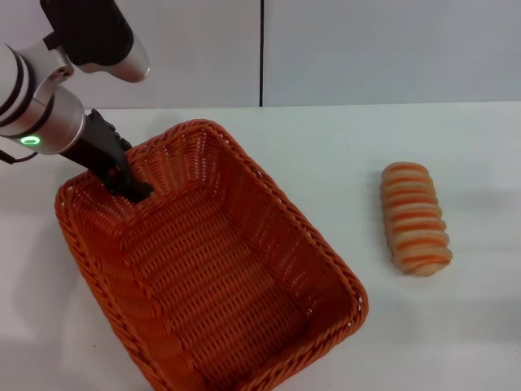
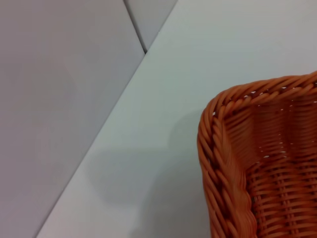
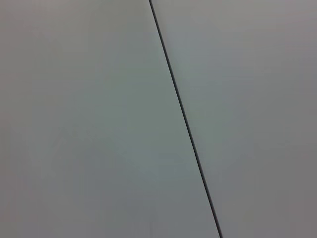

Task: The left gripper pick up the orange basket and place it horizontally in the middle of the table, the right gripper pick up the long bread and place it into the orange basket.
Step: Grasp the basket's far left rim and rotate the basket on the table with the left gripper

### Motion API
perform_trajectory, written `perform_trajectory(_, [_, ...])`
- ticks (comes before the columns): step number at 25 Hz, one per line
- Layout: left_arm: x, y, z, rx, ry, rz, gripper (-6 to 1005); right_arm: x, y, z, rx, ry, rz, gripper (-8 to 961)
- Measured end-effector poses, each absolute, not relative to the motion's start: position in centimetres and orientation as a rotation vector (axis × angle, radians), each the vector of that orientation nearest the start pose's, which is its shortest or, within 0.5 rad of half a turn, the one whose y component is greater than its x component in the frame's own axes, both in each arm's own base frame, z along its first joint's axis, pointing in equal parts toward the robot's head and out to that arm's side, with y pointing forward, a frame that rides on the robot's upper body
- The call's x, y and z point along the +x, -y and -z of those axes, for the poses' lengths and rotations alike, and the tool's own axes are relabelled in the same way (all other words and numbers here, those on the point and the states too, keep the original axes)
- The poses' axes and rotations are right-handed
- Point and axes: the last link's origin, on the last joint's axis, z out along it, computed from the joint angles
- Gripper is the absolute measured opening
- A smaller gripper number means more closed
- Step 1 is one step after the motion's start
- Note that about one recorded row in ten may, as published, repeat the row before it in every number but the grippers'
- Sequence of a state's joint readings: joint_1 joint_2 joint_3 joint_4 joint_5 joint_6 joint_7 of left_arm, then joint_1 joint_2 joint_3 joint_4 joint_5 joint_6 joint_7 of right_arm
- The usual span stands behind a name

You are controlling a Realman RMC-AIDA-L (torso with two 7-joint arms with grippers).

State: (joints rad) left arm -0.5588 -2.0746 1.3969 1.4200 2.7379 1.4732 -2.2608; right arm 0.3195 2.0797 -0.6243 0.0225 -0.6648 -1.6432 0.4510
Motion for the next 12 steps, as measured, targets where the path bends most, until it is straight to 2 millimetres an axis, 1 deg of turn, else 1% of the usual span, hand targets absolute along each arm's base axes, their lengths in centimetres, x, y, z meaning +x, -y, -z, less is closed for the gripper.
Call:
perform_trajectory(4, [-19.45, -36.86, -1.76, -2.555, 0.425, -0.661, 712, 35.54, -25.83, -5.03, -1.265, -0.501, -1.021, 631])
perform_trajectory(8, [-19.17, -37.03, -1.41, -2.557, 0.387, -0.681, 686, 35.64, -25.67, -5.18, -1.257, -0.498, -1.020, 630])
perform_trajectory(12, [-19.00, -36.90, -0.97, -2.561, 0.352, -0.712, 660, 35.67, -25.32, -5.71, -1.235, -0.472, -1.026, 630])
